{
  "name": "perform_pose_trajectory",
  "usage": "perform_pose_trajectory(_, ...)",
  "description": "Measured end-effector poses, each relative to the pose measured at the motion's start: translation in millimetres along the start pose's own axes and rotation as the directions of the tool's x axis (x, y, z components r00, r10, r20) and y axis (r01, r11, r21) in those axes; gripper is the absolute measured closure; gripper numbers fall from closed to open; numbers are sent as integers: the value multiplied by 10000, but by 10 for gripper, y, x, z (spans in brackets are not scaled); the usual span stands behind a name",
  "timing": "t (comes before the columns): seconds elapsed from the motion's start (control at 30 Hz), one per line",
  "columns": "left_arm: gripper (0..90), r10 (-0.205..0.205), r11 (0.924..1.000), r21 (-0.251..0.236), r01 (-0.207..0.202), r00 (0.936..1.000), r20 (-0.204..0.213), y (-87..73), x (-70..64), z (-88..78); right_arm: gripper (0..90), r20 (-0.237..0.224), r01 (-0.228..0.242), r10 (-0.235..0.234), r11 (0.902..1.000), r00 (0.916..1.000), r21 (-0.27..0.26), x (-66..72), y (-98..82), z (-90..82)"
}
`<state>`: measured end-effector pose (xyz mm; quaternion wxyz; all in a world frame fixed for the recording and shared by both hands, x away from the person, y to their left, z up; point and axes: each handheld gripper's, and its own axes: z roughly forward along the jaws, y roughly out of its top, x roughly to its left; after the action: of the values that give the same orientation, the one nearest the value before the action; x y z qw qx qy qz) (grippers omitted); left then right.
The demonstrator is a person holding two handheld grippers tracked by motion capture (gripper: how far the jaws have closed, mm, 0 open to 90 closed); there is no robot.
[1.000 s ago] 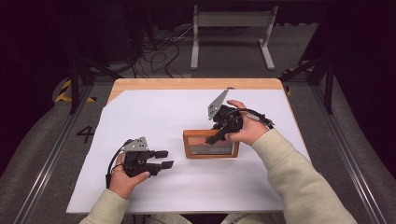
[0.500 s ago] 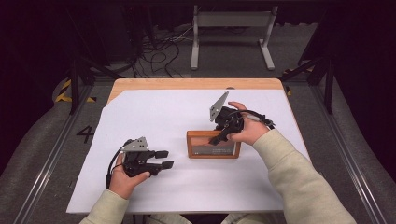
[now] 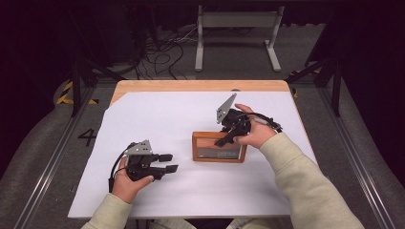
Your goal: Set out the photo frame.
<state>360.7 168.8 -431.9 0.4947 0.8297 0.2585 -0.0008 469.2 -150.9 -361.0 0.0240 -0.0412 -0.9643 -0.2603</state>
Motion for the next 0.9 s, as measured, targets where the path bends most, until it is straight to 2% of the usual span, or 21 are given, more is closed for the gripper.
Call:
perform_pose_trajectory(0.1, 490, -12, 10000, -14, 12, 10000, 25, -1, 1, 3, 641, 408, -120, 127, 9998, 9991, -154, -7, -2, -17)
perform_pose_trajectory(0.17, 490, -41, 10000, -7, 41, 10000, 20, 1, -4, 3, 577, 892, -335, 376, 9984, 9953, -463, -33, -22, -72)
perform_pose_trajectory(0.3, 489, -33, 10000, 3, 33, 10000, 52, 0, 1, 11, 516, 1038, -585, 648, 9963, 9925, -629, -50, -62, -93)
perform_pose_trajectory(0.37, 487, 66, 10000, 36, -66, 10000, 63, 3, 4, 16, 450, 1237, -776, 876, 9935, 9884, -838, -51, -89, -98)
perform_pose_trajectory(0.57, 481, -14, 10000, 66, 14, 9999, 102, 3, -2, 21, 342, 1639, -994, 1226, 9848, 9788, -1427, -57, -147, -156)
perform_pose_trajectory(0.67, 480, 60, 10000, 44, -60, 10000, 67, 7, 2, 18, 314, 1938, -1021, 1370, 9784, 9714, -1795, -10, -172, -230)
perform_pose_trajectory(0.77, 476, -54, 10000, 12, 54, 10000, 53, 8, -9, 12, 295, 2095, -1052, 1445, 9765, 9671, -1881, 30, -192, -286)
perform_pose_trajectory(0.9, 469, -220, 9996, 174, 226, 9992, -336, 13, -13, -3, 294, 2456, -1173, 1780, 9629, 9529, -2429, 187, -282, -424)
